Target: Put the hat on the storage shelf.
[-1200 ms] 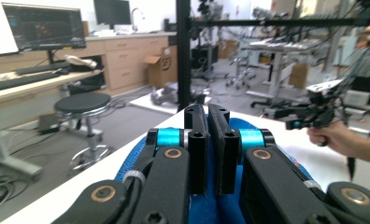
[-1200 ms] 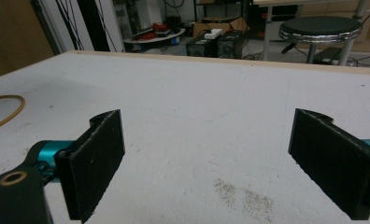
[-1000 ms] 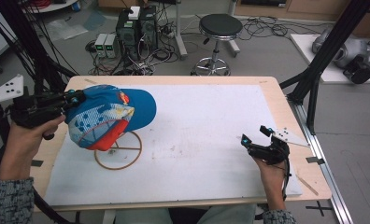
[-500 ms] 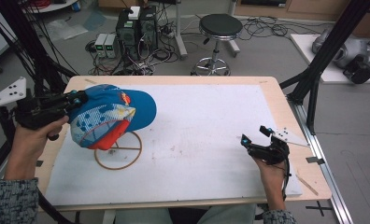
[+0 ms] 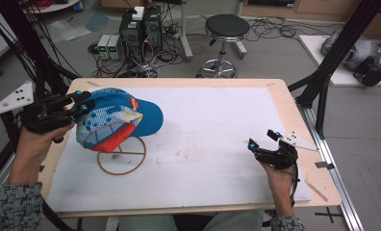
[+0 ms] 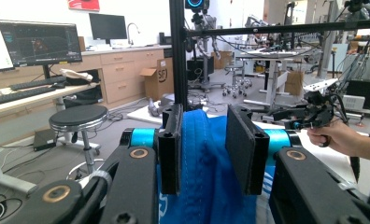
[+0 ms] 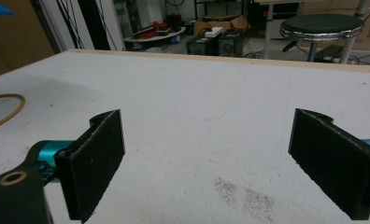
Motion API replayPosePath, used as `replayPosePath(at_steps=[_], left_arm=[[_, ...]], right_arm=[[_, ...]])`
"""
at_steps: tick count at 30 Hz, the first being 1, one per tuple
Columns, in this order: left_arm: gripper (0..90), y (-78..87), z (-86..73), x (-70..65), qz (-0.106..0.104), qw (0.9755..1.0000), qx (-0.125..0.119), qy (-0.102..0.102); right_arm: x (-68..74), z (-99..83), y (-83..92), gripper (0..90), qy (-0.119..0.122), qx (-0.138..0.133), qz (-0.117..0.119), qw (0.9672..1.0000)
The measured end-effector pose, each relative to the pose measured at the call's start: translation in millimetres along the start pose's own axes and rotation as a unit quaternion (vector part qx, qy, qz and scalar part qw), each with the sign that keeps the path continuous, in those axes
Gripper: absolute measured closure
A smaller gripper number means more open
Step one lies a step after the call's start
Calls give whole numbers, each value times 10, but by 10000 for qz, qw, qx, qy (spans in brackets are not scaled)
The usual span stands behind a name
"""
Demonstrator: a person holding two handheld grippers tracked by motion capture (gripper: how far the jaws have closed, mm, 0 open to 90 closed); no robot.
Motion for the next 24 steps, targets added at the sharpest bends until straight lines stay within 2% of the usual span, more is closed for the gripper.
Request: replayPosePath(at_steps=[5,10,14,19,24], left_arm=[[595,-8,5,-7,11,10000,-10,2],[502,-8,5,13,115,9999,11,75],[463,10,31,9,172,9997,-102,110],[425,67,70,-3,428,9990,-148,32],[414,221,76,-12,726,9971,-244,1]], right_arm=[[-1,-1,3,97,-13,11,-7,10000],[-1,0,0,98,1,1,2,10000],[-1,4,-4,97,-1,-25,6,10000],[-3,16,-24,98,7,-63,26,10000],[-6,38,-66,98,2,-110,80,9999]])
Point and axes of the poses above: each handheld gripper's, and its own axes: y roughly backward along the jaws, z roughly out of its top, x roughly to its left, the point moved 5 cm from there along -y, roughly forward along the jaws
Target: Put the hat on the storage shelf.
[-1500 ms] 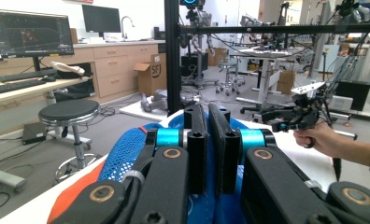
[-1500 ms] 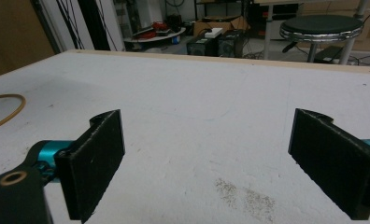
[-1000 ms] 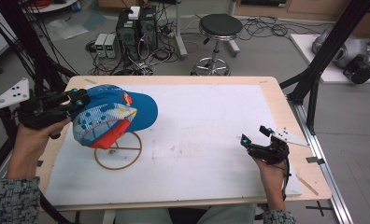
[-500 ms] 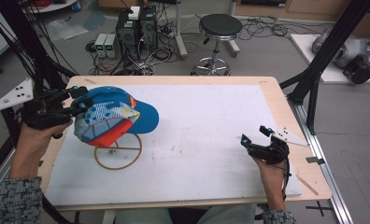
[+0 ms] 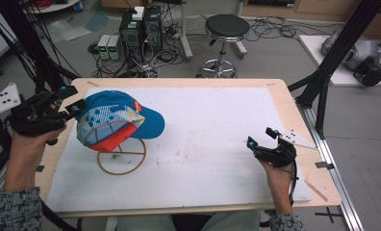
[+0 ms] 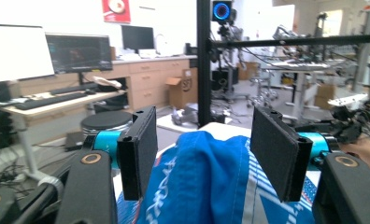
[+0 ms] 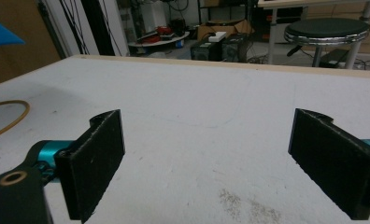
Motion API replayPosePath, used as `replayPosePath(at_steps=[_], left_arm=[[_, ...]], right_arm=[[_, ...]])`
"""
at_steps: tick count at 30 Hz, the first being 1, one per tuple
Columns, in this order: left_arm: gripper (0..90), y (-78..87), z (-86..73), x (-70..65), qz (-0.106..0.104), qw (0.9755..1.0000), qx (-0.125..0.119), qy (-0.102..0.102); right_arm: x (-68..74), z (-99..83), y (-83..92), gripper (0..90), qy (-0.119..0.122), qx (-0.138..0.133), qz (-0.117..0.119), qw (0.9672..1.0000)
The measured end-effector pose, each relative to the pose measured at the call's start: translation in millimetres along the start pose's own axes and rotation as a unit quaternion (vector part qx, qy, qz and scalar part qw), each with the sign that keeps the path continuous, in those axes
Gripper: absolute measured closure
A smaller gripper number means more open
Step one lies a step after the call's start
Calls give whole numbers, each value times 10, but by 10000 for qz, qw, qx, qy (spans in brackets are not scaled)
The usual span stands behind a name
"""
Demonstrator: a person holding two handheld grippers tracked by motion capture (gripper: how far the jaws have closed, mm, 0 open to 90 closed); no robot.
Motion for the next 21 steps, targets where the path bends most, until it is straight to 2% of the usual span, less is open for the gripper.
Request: replayPosePath(at_steps=[4,7,9,13,21], left_arm=[[406,130,-24,16,290,9996,59,-7],[395,218,-45,21,572,9983,87,-65],[392,268,-72,23,714,9974,67,10],[386,353,-157,27,1092,9939,170,-17],[369,539,-308,50,1568,9874,219,73]], right_arm=[[21,15,-69,97,2,6,86,10000],[46,30,-135,98,21,23,136,9999],[67,42,-173,97,1,29,176,9998],[106,67,-239,98,27,-6,252,9997],[124,94,-298,97,-47,-29,354,9994]])
Point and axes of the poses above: each handheld gripper's, and its own axes: y roughly backward along the jaws, z roughly out of its top, x roughly to its left, the point moved 5 cm from there along -y, roughly forward along the jaws
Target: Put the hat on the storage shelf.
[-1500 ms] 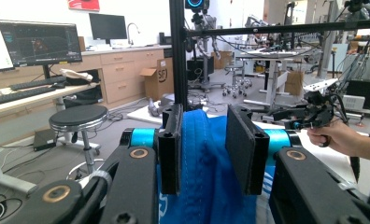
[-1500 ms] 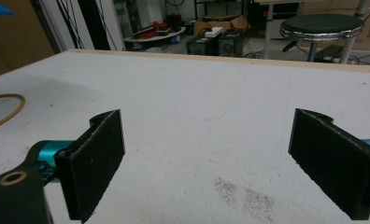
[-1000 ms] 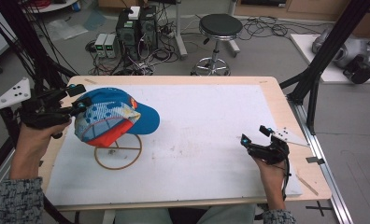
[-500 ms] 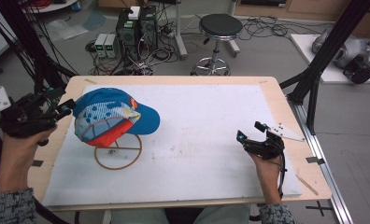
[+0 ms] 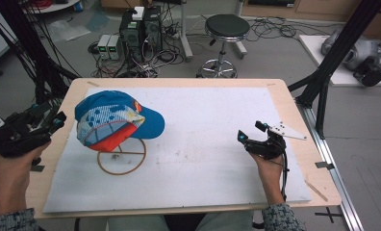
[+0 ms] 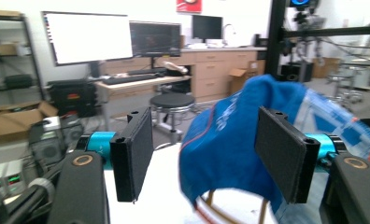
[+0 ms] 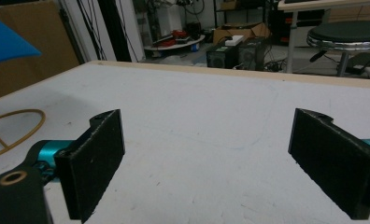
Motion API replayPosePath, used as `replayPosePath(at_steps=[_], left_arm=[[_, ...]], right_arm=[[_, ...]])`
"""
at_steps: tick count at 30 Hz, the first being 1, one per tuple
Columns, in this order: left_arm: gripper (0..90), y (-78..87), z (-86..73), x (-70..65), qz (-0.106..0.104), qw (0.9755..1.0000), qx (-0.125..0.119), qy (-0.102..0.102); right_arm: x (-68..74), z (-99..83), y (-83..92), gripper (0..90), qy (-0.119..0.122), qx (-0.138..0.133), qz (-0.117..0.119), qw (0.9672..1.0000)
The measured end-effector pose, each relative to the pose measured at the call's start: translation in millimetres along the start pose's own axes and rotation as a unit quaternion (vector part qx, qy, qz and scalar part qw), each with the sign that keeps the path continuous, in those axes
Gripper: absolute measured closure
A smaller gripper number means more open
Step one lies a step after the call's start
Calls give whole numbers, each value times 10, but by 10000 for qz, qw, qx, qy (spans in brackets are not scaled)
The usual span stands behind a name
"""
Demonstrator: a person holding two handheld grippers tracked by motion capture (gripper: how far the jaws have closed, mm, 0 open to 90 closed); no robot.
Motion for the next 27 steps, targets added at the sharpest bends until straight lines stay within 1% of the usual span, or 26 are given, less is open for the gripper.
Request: replayPosePath(at_steps=[1,2,5,6,8,10,13,15,16,18,19,21,24,26,27], left_arm=[[364,23,-20,13,68,10000,-10,6],[355,48,-42,27,133,9999,33,-22],[344,114,-114,72,347,9993,120,8],[337,133,-143,91,406,9991,141,43],[335,163,-221,131,509,9984,167,184],[332,184,-328,166,604,9975,273,234],[319,190,-498,210,627,9967,420,304],[304,171,-599,215,568,9966,506,323],[301,156,-644,208,565,9964,566,297],[284,113,-716,182,521,9962,652,266],[278,87,-747,166,515,9960,689,244],[247,25,-804,131,521,9954,777,191],[233,-64,-893,80,529,9943,917,80],[233,-113,-958,47,468,9937,1021,56],[233,-132,-992,36,468,9932,1065,8]], right_arm=[[-5,4,-6,97,-4,-26,2,10000],[-11,6,-11,97,-1,-49,10,10000],[-16,11,-28,97,-48,-74,53,9999],[-19,13,-36,97,-66,-87,49,9999],[-16,17,-44,97,-102,-94,66,9999],[-8,23,-50,97,-108,-98,61,9999],[-10,29,-52,98,-87,-126,51,9999],[-17,32,-52,98,-80,-151,32,9998],[-17,32,-47,97,-110,-142,12,9998],[-28,34,-43,97,-72,-156,-22,9999],[-28,31,-37,97,-90,-141,-35,9999],[-27,28,-30,97,-119,-125,-44,9998],[-29,18,-15,97,-63,-79,-71,9999],[-33,16,3,97,-4,-115,-103,9999],[-37,17,15,97,-10,-121,-120,9999]])
Point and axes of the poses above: each handheld gripper's, and its own axes: y roughly backward along the jaws, z roughly out of its top, x roughly to its left, the point moved 5 cm from there along -y, roughly forward along the jaws
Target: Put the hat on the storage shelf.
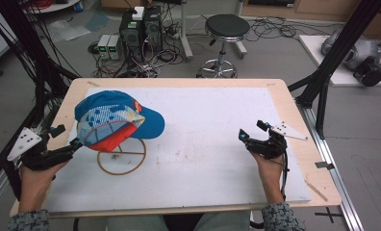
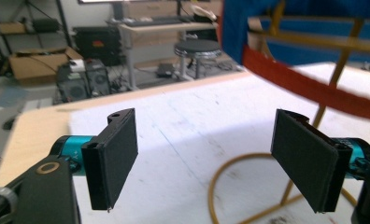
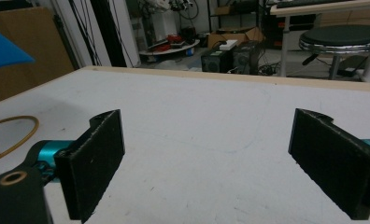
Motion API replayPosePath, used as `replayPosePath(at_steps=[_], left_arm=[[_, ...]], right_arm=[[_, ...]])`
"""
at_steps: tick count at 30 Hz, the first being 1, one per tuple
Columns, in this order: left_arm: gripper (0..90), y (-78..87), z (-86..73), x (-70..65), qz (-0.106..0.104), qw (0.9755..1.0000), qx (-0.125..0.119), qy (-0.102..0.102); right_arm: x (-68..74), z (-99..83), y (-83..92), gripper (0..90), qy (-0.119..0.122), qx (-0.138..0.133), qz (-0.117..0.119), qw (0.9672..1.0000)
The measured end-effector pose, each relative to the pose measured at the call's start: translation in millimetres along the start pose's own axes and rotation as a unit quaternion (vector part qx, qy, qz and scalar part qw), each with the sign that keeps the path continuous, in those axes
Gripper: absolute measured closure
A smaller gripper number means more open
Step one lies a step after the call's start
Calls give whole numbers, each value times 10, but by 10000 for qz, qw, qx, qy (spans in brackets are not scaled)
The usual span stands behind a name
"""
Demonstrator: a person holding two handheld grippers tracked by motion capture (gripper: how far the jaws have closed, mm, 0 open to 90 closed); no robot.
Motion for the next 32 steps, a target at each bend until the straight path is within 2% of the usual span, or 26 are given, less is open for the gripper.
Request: replayPosePath(at_steps=[3,8,17,32], left_arm=[[232,-63,-88,-19,-56,9999,121,13],[222,-121,-158,-16,-58,9998,174,61],[220,-205,-189,-54,-121,9996,238,15],[215,-228,-209,-60,-168,9994,296,25]], right_arm=[[-8,-3,29,98,-48,-14,-26,10000],[-11,-14,38,97,-37,12,-52,10000],[-54,-19,93,97,-78,-44,-116,9999],[-38,-29,78,97,-39,6,-83,10000]])
Point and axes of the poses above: each handheld gripper's, and its own axes: y roughly backward along the jaws, z roughly out of its top, x roughly to its left, the point moved 5 cm from there along -y, roughly forward along the jaws
